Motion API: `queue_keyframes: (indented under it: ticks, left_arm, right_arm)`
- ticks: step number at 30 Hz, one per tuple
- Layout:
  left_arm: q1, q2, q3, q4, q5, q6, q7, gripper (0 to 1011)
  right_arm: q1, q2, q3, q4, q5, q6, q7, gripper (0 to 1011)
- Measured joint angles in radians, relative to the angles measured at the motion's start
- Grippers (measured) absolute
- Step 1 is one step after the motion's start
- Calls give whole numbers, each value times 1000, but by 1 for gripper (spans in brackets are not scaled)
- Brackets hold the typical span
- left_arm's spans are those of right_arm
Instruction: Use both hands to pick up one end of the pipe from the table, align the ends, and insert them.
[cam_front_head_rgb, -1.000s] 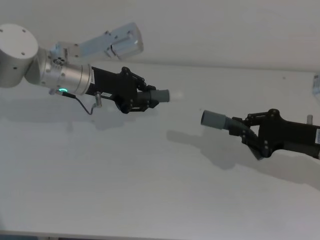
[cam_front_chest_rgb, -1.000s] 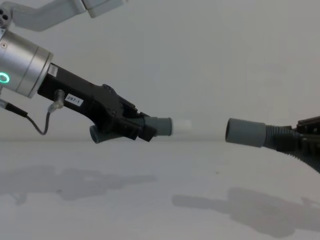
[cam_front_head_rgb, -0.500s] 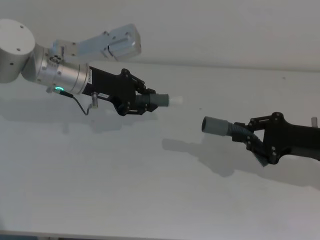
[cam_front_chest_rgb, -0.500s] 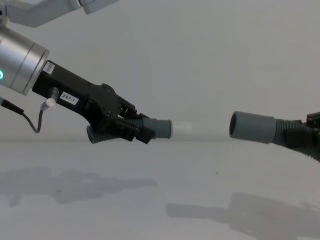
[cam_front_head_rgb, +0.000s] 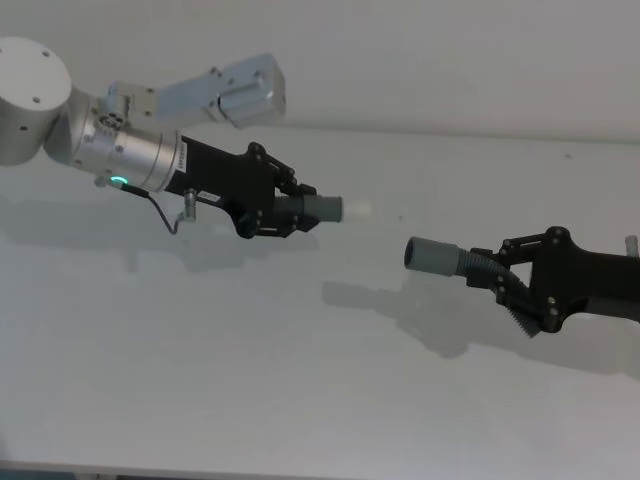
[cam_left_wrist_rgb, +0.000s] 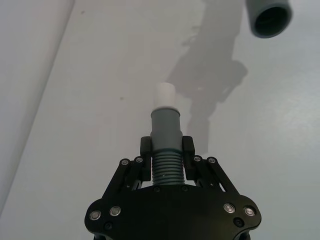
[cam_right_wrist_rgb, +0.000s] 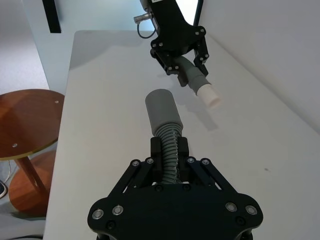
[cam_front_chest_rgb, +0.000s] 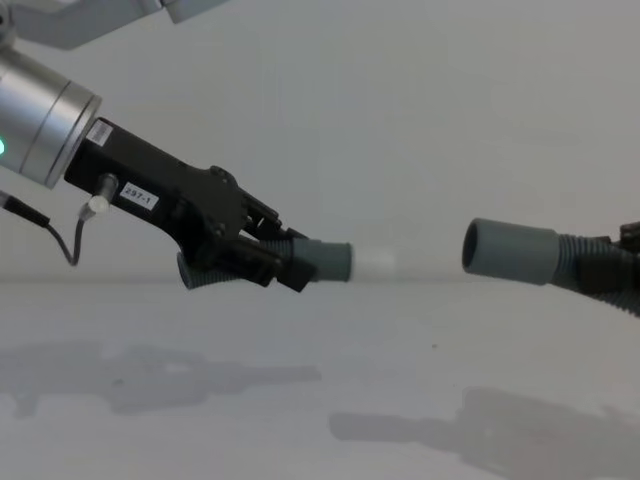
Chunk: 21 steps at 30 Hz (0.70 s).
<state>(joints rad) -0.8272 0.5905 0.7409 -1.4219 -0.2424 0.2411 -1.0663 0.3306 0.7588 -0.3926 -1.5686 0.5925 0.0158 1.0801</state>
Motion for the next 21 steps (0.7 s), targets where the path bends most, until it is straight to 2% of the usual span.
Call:
queue_keyframes:
  ticks: [10,21]
  left_arm:
    - [-11,14,24,-35,-9,-36,-53,348]
    - [-17,30,37,-77,-14,-44,-70,348]
  right_arm:
    - [-1,3,1,-3,5,-1,5,176]
    - [-2,4,1,-4,6,-2,7,176]
